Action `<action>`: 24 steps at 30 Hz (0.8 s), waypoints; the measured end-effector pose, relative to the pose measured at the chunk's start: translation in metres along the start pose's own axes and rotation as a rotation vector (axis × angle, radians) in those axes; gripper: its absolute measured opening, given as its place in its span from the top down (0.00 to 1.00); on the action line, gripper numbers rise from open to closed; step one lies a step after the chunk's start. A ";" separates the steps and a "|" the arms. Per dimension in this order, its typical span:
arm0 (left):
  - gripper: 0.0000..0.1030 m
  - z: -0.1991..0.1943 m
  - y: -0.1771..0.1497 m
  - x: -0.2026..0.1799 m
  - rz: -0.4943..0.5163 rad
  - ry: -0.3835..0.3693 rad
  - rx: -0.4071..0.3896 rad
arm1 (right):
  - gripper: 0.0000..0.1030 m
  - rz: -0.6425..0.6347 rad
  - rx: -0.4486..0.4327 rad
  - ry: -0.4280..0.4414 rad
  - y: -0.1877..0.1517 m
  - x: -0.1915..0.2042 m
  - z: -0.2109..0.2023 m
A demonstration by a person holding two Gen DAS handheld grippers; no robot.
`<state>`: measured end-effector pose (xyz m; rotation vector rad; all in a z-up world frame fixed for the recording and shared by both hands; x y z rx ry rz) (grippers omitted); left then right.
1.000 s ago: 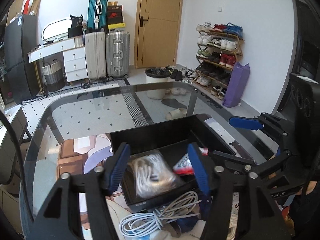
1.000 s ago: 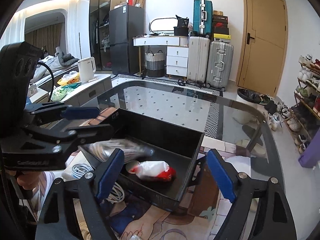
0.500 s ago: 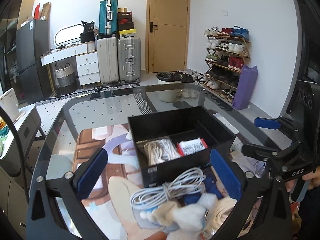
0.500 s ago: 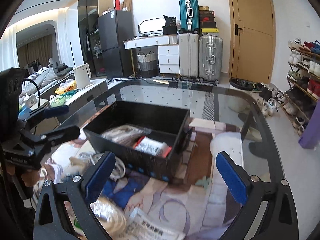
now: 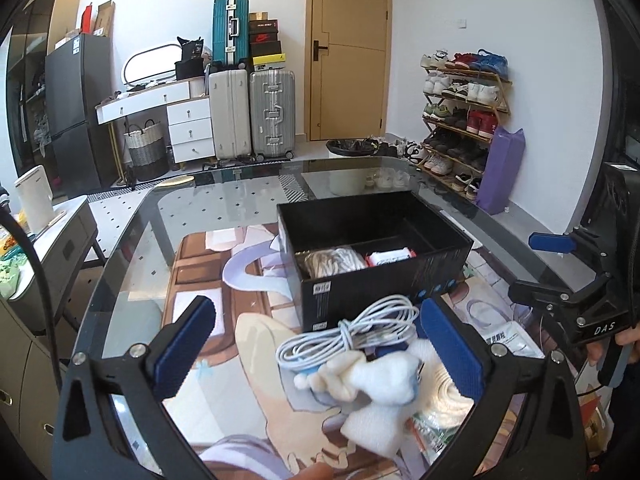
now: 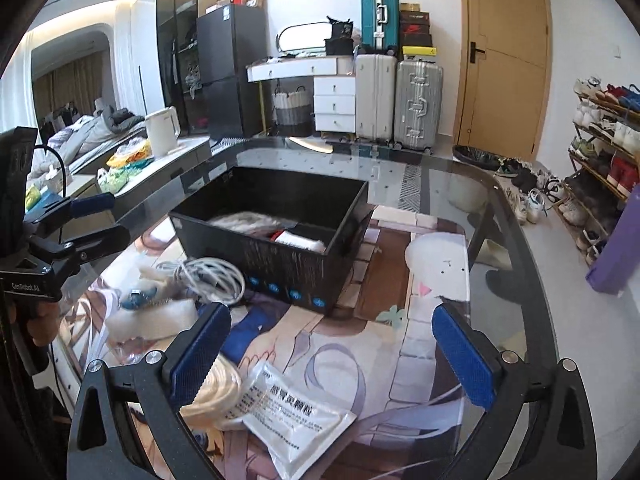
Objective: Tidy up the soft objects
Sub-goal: 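Move the right gripper to the white printed sachet on the cloth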
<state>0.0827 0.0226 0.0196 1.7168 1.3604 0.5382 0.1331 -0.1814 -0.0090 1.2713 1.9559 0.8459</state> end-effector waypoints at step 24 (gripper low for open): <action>0.00 0.003 -0.011 -0.003 0.005 -0.009 0.037 | 0.01 -0.279 0.157 0.107 -0.053 0.014 0.013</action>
Point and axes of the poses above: each gripper's, at about its wrist camera, not at the fingertips, and z roughly the way its jaws point, x to its left, y to its top, the point moved 4 cm from there along z, roughly the way its jaws point, and after that the axes turned 14 degrees about -y, right-handed, at the moved point
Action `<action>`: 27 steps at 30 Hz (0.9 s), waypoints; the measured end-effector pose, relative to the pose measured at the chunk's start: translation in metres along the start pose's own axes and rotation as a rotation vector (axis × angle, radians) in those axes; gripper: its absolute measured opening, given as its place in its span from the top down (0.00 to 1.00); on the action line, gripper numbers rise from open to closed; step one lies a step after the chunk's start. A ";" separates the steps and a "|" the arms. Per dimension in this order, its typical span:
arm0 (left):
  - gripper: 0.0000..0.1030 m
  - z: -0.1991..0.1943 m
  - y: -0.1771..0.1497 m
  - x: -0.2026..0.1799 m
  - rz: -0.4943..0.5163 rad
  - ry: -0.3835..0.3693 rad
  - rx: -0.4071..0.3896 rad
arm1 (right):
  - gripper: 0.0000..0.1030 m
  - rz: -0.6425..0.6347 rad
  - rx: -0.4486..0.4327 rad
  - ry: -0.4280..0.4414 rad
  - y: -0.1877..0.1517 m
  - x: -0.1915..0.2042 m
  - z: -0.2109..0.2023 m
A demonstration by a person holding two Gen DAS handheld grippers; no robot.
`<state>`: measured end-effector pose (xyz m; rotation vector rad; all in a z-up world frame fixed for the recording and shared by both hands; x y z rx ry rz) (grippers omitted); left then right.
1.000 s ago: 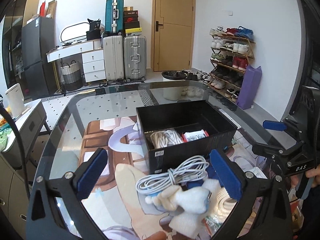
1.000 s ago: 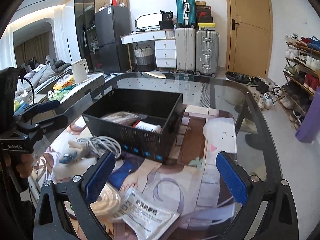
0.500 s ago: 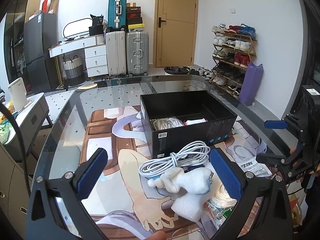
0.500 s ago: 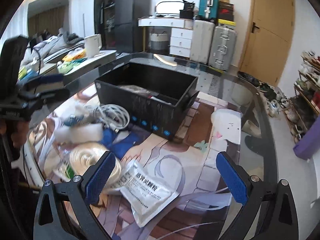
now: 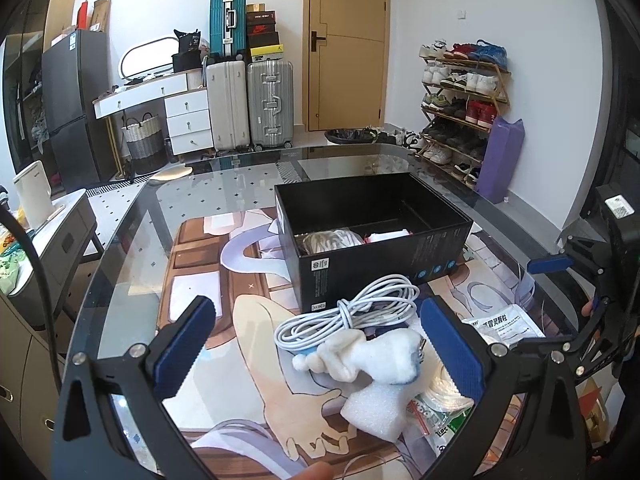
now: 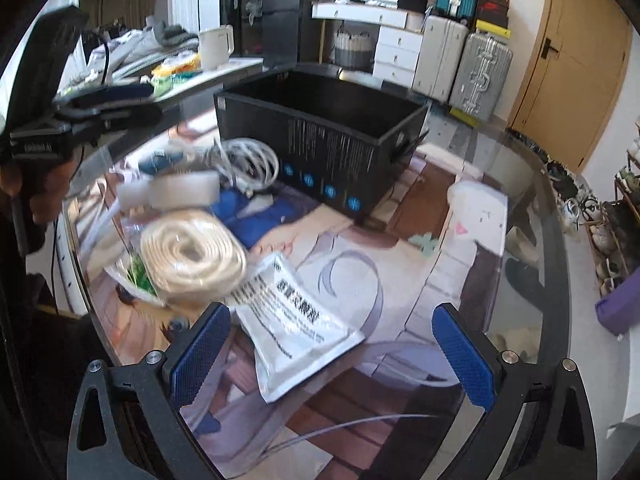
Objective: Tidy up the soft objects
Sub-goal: 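Move the right gripper to the white printed sachet on the cloth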
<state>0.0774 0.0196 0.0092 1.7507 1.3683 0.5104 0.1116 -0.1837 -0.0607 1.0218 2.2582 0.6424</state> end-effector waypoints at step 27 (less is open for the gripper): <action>0.00 0.005 -0.003 -0.001 0.003 0.000 0.016 | 0.01 0.163 0.126 -0.033 0.002 -0.024 0.037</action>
Point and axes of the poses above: each gripper's, at about its wrist camera, not at the fingertips, and z roughly the way its jaws point, x to its left, y to its top, the point moved 4 cm from there along z, roughly the way its jaws point, and after that the axes turned 14 degrees about -y, right-handed, at the moved point
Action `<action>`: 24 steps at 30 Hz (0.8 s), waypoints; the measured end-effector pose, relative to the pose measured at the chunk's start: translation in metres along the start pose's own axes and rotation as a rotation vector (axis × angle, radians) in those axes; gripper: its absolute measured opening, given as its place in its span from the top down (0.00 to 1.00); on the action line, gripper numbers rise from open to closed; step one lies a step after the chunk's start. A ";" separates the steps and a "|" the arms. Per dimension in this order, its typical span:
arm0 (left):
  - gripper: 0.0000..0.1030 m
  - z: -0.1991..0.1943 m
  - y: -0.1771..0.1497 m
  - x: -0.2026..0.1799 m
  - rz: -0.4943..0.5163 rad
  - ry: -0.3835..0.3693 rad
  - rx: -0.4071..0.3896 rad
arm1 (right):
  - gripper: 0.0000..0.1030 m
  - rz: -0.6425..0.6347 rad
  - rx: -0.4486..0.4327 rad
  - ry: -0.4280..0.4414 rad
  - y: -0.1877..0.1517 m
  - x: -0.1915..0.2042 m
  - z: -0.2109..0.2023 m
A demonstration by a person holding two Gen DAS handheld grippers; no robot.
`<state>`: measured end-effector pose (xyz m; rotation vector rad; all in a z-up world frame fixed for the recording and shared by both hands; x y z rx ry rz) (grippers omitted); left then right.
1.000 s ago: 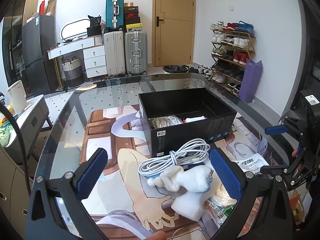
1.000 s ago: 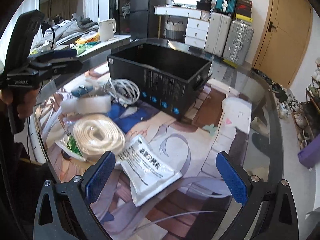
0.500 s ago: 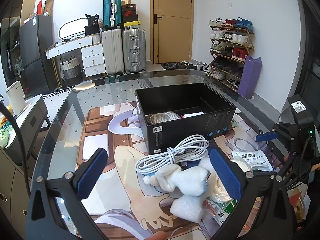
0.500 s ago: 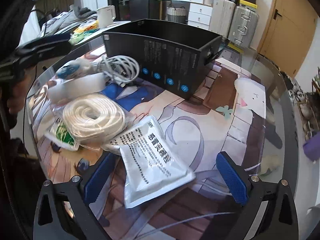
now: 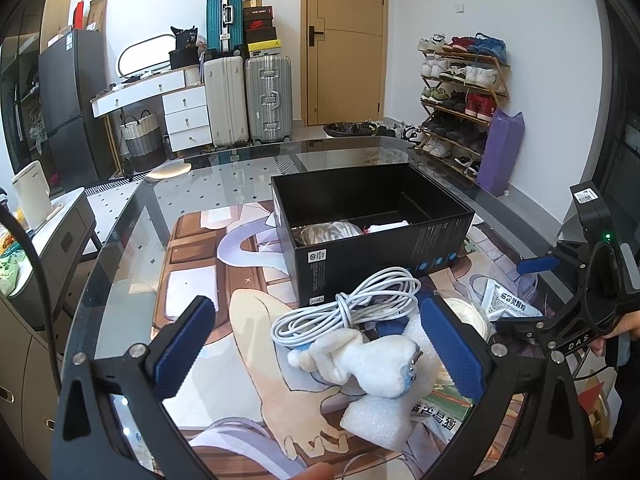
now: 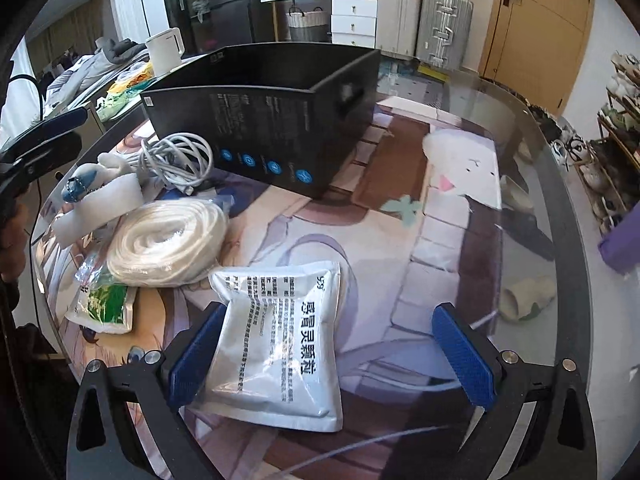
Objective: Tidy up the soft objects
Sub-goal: 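Move the right gripper to the white printed sachet on the cloth, then close the right gripper on the white printed sachet and lift it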
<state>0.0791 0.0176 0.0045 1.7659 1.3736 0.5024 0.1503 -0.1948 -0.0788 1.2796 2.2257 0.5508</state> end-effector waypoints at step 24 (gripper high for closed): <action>0.00 0.003 -0.002 0.004 -0.004 0.000 0.012 | 0.59 -0.037 -0.056 0.057 -0.004 0.013 -0.017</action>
Point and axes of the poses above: each gripper's, at about its wrist camera, not at the fingertips, and z roughly the way its jaws point, x to its left, y to its top, the point moved 4 cm from there along z, roughly the way its jaws point, and after that the axes turned 14 degrees about -y, right-handed, at the moved point
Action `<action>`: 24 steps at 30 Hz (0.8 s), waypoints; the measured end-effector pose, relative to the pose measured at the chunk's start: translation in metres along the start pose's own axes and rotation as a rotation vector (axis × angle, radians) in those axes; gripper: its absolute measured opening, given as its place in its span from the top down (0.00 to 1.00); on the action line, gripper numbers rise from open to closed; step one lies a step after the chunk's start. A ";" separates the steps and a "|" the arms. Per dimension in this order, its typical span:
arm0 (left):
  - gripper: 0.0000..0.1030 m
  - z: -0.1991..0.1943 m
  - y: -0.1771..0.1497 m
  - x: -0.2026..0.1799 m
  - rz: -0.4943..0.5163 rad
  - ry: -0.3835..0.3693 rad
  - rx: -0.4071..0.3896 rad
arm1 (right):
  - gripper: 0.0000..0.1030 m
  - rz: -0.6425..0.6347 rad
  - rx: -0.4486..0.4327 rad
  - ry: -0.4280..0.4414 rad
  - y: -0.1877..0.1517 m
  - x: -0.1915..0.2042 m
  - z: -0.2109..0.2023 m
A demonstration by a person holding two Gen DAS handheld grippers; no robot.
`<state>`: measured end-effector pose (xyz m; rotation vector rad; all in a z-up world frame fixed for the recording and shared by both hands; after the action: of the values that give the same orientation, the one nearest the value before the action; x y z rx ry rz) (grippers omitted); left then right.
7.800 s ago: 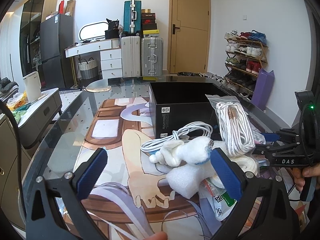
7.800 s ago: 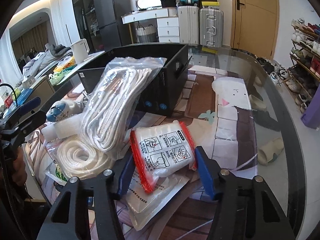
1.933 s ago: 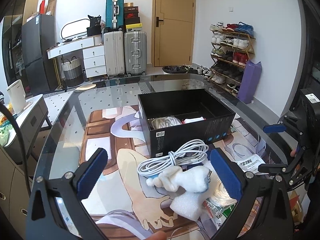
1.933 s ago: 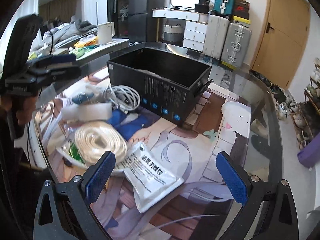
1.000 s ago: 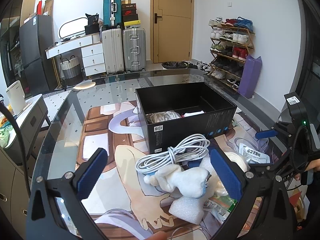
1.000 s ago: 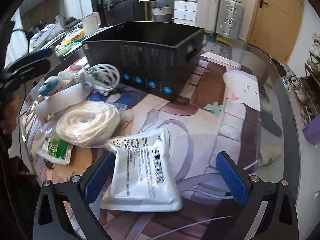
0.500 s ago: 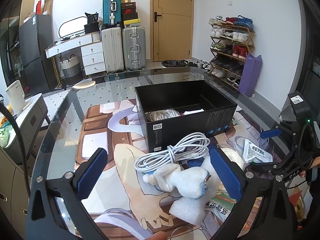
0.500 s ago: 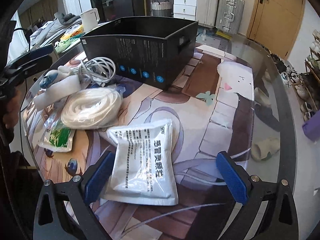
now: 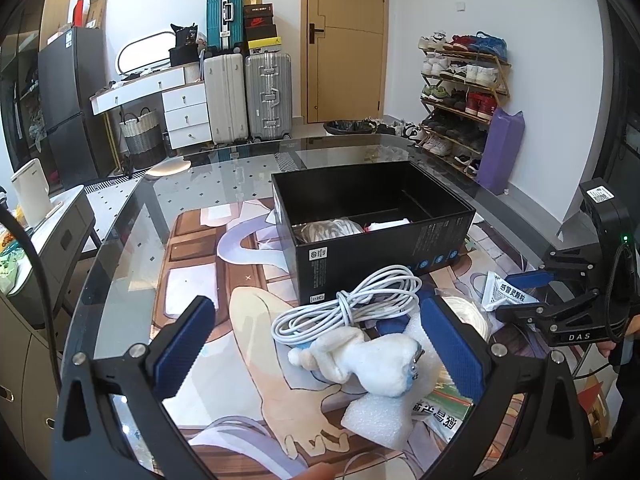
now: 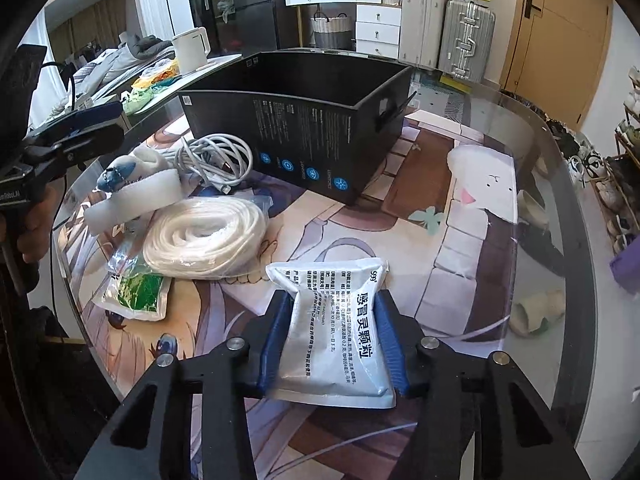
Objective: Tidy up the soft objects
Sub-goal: 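Close the right gripper on the white printed sachet and lift it, then grasp the white plush toy with the left gripper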
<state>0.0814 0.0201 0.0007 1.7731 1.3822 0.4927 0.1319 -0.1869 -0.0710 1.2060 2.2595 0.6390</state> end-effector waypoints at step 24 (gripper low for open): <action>0.00 0.006 -0.011 -0.017 0.048 -0.127 0.130 | 0.63 0.050 -0.146 0.024 0.021 0.001 -0.035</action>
<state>0.0732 0.0027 -0.0087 1.9114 1.3114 0.3158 0.1225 -0.1819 -0.0318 1.1921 2.1666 0.8271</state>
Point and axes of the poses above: each gripper's, at about its wrist camera, not at the fingertips, and z roughly the way its jaws point, x to its left, y to its top, the point moved 4 cm from there along z, roughly the way its jaws point, and after that the axes turned 14 degrees about -y, right-handed, at the moved point
